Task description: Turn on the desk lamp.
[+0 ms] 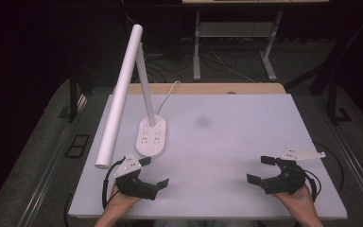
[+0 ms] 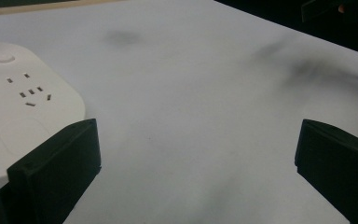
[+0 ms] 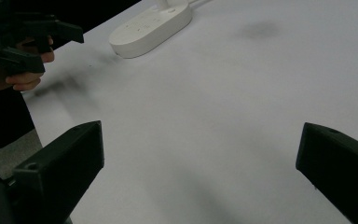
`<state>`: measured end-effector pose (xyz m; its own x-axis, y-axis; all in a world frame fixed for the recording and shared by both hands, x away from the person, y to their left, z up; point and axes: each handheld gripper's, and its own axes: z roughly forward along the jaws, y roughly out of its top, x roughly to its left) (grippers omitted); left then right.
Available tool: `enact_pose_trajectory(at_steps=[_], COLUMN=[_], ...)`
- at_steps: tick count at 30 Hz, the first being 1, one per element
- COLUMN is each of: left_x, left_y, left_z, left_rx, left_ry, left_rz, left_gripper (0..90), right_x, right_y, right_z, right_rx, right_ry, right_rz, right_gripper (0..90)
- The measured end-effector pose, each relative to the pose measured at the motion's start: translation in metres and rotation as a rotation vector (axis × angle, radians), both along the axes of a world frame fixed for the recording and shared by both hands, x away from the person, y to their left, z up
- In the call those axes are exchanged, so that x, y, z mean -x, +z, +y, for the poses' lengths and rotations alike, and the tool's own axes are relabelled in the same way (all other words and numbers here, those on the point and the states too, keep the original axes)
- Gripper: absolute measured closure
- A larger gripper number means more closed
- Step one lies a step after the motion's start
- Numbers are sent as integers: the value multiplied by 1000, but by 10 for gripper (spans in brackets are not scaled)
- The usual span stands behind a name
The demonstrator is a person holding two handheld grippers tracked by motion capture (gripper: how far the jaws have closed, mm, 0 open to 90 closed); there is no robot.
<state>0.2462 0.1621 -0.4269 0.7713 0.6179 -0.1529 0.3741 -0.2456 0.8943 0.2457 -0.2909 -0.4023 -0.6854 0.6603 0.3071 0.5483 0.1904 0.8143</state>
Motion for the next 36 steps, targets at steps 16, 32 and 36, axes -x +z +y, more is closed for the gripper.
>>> enact_pose_trajectory(at_steps=[16, 32, 36], left_x=[-1, -1, -2], left_y=[-1, -1, -1], left_z=[1, 1, 1], left_rx=[3, -6, -6], left_ry=[11, 14, 16], left_rz=[4, 0, 1], left_gripper=[0, 0, 0], right_x=[-14, -30, -34], right_y=[12, 22, 23], right_z=[8, 20, 21], right_rx=[17, 21, 17], right_ry=[51, 89, 88], right_rz=[12, 23, 29], right_gripper=[2, 2, 3])
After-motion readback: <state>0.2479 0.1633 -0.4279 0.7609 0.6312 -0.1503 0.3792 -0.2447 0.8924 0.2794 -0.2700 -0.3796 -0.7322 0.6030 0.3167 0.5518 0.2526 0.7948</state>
